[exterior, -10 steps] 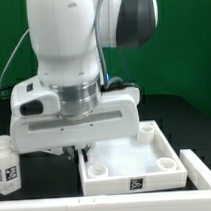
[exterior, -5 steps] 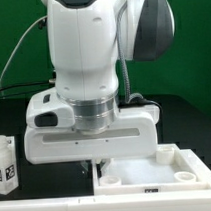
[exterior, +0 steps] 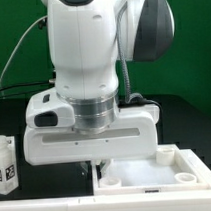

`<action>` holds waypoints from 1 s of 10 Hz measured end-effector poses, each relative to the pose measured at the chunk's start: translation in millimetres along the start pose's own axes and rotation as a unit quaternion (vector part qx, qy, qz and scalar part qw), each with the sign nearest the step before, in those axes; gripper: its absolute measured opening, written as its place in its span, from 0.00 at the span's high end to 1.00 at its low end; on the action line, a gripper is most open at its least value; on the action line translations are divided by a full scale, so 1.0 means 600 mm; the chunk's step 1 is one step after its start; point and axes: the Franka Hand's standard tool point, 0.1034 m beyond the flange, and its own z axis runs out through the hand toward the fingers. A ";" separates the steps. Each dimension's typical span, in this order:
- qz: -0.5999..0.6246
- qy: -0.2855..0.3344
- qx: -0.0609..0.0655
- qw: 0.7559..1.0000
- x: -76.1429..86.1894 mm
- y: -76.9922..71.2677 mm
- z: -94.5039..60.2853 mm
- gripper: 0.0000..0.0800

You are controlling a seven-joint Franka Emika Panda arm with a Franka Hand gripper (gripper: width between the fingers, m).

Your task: Assemble square table

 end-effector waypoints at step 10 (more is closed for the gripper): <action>-0.015 -0.051 0.013 0.999 -0.075 0.001 -0.089 0.28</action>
Offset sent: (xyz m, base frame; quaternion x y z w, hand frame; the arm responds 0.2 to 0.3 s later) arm 0.0000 0.0000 0.0000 0.0000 0.0000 0.0000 1.0000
